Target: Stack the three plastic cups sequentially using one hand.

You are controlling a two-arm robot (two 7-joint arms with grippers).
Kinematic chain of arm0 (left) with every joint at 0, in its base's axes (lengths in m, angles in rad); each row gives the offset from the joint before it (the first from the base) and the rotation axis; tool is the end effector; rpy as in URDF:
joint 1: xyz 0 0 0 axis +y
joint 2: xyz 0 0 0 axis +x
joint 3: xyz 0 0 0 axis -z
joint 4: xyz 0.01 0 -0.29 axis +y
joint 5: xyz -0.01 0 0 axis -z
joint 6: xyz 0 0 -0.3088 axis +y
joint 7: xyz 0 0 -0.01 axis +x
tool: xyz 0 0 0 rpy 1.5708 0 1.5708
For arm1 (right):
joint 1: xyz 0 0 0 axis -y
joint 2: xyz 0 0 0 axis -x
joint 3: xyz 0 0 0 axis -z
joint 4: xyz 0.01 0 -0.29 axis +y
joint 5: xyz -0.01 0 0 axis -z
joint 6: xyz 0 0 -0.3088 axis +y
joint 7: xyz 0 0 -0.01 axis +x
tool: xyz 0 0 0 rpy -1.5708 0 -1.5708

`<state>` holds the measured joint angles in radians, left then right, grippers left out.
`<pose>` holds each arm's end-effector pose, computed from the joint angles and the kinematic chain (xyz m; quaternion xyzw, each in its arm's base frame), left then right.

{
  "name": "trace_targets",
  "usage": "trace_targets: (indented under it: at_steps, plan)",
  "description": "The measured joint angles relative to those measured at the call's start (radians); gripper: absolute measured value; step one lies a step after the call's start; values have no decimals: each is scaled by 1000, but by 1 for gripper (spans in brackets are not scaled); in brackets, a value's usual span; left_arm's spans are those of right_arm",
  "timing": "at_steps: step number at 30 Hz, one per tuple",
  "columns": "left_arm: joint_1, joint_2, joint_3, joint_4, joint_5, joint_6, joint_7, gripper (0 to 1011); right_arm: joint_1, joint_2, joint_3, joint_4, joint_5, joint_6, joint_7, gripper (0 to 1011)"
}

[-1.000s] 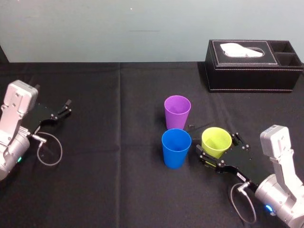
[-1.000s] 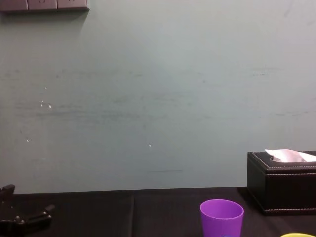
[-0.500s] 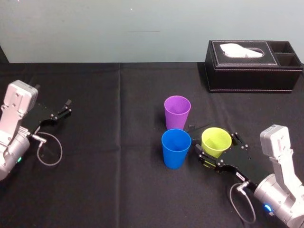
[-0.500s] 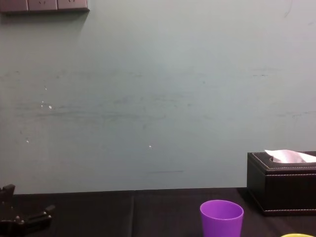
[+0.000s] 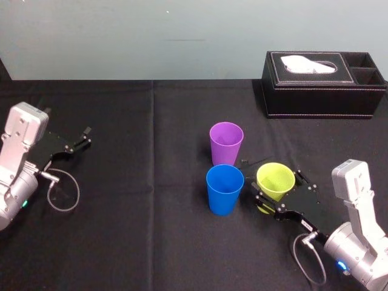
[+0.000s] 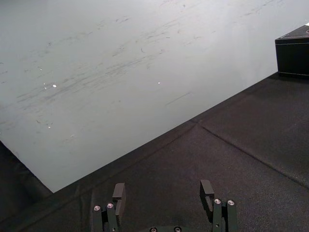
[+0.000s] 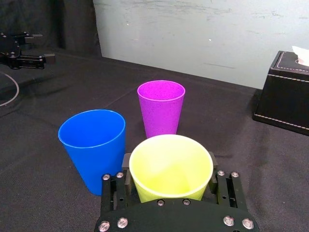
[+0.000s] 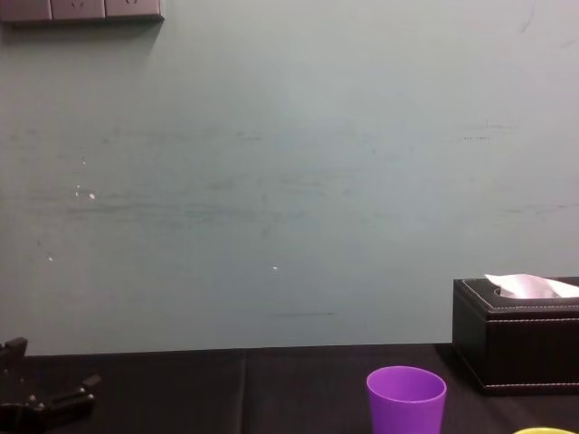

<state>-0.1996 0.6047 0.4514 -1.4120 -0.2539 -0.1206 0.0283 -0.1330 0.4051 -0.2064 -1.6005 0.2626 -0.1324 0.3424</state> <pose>0.3581 0.0827 -0.3022 0.1414 -0.1325 0.5799 0.7913 0.2803 -0.0524 -0.3324 -0.0567 -0.0154 -0.4815 0.8745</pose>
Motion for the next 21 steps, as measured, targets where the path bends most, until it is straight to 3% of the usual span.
trace_targets:
  at_steps: [5, 21]
  plan:
    - [0, 0, 0, 0, 0, 0, 0, 1011, 0, 0, -1, 0, 0, 0, 0, 790]
    - [0, 0, 0, 0, 0, 0, 0, 1011, 8, 7, 5, -21, -1, 13, 8, 752]
